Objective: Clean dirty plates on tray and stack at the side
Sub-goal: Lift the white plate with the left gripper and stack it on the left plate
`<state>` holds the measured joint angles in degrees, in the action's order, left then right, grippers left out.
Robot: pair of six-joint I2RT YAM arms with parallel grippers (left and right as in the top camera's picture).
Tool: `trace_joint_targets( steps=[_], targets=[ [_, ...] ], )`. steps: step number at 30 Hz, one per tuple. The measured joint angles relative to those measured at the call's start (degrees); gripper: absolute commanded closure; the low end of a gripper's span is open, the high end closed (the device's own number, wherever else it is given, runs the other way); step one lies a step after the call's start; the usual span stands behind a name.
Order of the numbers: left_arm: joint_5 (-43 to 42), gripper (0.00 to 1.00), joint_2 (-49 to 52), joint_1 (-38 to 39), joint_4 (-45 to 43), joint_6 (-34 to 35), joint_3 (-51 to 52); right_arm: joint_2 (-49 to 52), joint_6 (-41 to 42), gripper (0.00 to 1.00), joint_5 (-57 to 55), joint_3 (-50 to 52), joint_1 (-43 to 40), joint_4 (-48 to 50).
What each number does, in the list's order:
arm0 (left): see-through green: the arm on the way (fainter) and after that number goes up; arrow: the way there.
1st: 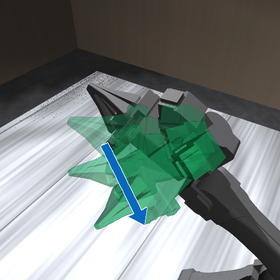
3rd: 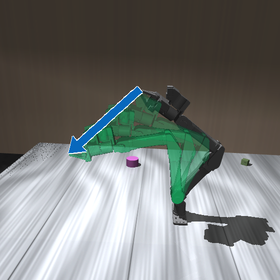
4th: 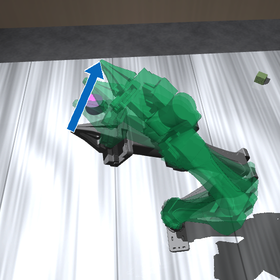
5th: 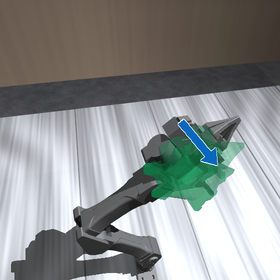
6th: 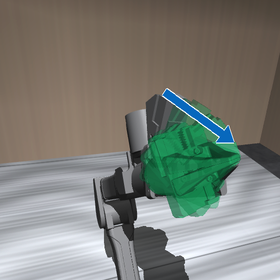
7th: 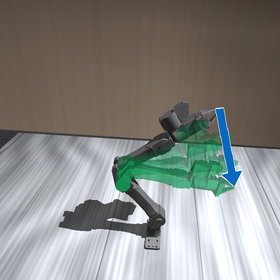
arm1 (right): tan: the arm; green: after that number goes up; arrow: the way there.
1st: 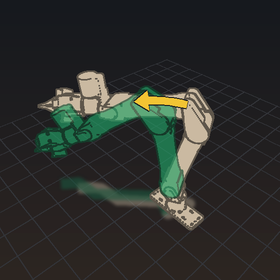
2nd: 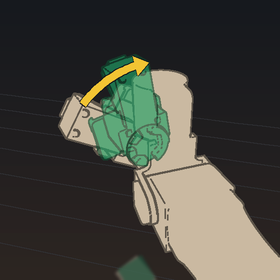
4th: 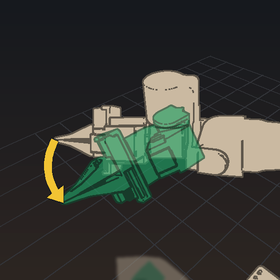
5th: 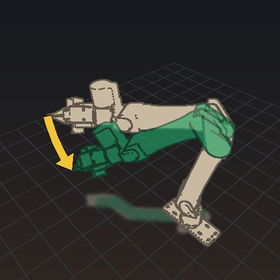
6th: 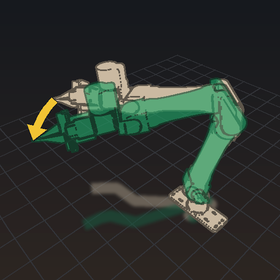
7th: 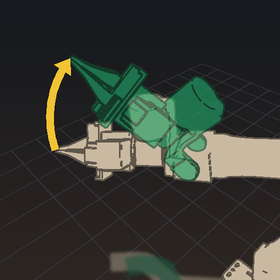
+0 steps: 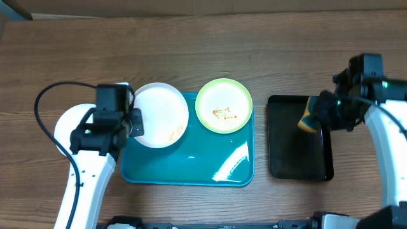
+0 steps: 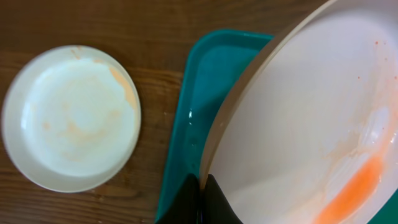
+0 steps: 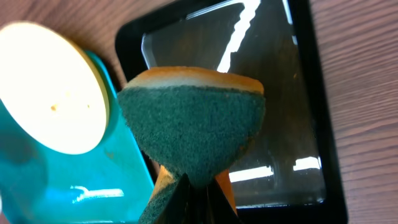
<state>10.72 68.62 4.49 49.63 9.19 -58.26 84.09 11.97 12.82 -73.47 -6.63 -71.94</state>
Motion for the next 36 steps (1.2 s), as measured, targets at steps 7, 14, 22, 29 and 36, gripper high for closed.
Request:
trace_joint_targets(
  steps=[7,14,22,29,36],
  targets=[
    [14.5,0.96,0.0,13.4,-2.1,-2.9,-3.1,-1.4,-3.5,0.96,1.9,5.7,0.0,2.4],
    [35.3,0.96,1.1,28.4,-4.7,-4.7,-3.2,-1.4,-4.3,0.96,2.0,6.1,0.0,2.9],
    [52.3,0.96,11.1,36.4,-6.5,-9.7,-3.3,-1.4,-4.5,0.96,2.0,6.1,0.0,2.9],
    [57.7,0.96,16.3,38.4,-6.6,-11.2,-3.3,-1.4,-5.2,0.96,2.0,6.1,0.0,2.9],
    [59.4,0.96,16.4,38.4,-6.7,-11.3,-3.3,-1.4,-5.8,0.96,2.0,6.1,0.0,2.8]
  ],
)
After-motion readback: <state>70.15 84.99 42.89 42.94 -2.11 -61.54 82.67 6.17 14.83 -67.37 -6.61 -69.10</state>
